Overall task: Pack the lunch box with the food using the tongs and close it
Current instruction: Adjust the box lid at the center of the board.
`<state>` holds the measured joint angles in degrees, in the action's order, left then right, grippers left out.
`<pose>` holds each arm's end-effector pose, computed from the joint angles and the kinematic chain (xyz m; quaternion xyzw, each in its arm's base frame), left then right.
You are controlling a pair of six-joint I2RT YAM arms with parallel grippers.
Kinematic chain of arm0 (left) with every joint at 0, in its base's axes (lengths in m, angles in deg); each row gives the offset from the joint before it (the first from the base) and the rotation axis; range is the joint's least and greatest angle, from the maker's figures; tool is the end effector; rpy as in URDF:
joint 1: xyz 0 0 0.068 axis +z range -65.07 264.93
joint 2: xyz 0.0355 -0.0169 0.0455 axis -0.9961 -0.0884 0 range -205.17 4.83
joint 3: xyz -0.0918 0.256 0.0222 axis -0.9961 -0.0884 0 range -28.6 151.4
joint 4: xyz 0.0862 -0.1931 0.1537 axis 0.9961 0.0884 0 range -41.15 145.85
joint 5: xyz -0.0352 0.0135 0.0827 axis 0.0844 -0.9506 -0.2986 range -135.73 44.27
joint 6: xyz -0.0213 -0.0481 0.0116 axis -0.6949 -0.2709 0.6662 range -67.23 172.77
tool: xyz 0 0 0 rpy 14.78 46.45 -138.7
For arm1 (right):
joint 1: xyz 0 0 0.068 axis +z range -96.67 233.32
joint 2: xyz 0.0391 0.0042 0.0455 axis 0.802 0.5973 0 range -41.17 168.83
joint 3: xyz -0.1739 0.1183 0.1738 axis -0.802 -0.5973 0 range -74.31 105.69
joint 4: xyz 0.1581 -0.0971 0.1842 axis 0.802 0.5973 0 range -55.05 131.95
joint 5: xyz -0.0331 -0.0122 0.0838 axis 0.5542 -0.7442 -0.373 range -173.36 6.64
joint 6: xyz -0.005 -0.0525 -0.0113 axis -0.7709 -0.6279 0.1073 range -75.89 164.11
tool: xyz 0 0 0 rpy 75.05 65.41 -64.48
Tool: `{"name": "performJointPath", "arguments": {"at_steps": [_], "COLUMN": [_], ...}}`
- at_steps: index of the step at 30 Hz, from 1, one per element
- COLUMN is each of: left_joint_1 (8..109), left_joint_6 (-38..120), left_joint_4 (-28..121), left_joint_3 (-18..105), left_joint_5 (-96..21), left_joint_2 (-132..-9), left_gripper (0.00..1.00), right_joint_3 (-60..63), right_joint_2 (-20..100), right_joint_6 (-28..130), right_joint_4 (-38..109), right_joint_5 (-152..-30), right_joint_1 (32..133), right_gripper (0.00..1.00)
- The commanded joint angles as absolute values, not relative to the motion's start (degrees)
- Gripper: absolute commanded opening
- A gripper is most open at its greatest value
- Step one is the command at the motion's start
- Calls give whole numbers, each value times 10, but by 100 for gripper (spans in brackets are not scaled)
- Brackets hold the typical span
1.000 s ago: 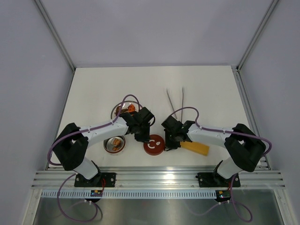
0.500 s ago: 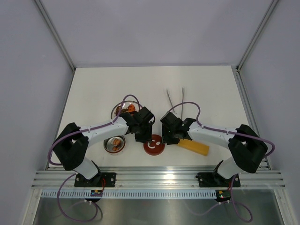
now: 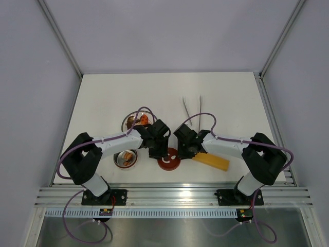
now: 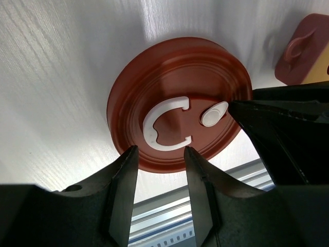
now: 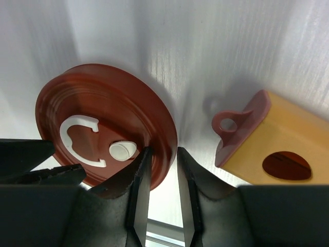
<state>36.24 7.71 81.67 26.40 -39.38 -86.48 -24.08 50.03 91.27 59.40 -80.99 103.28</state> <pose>0.1937 -0.2264 0.1787 0.0411 0.9811 -0.1693 0.0839 0.1912 0.2253 0.1625 -0.0195 0.9767 0.1463 0.1561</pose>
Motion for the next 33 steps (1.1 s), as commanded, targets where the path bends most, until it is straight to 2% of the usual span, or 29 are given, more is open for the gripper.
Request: {"name": "performJointPath", "arguments": {"at_steps": [1, 5, 6, 9, 33], "left_joint_1": [364, 365, 365, 364, 361], "left_joint_6": [73, 75, 76, 77, 77], "left_joint_4": [793, 796, 797, 795, 804], "left_joint_3": [262, 262, 263, 264, 269], "left_joint_5": [-378, -379, -379, -377, -499], "left_joint_2": [-869, -872, -876, -881, -868], "left_gripper": [45, 47, 49, 51, 52], "right_joint_3": [-239, -245, -247, -249, -247], "right_joint_2": [511, 514, 514, 512, 516], "right_joint_6": [919, 924, 925, 928, 929], "right_joint_4": [564, 557, 556, 556, 560], "right_joint_5": [-800, -798, -799, -798, -798], "right_joint_1": [1035, 1035, 1035, 1036, 1035], "right_gripper": [32, 19, 12, 6, 4]}}
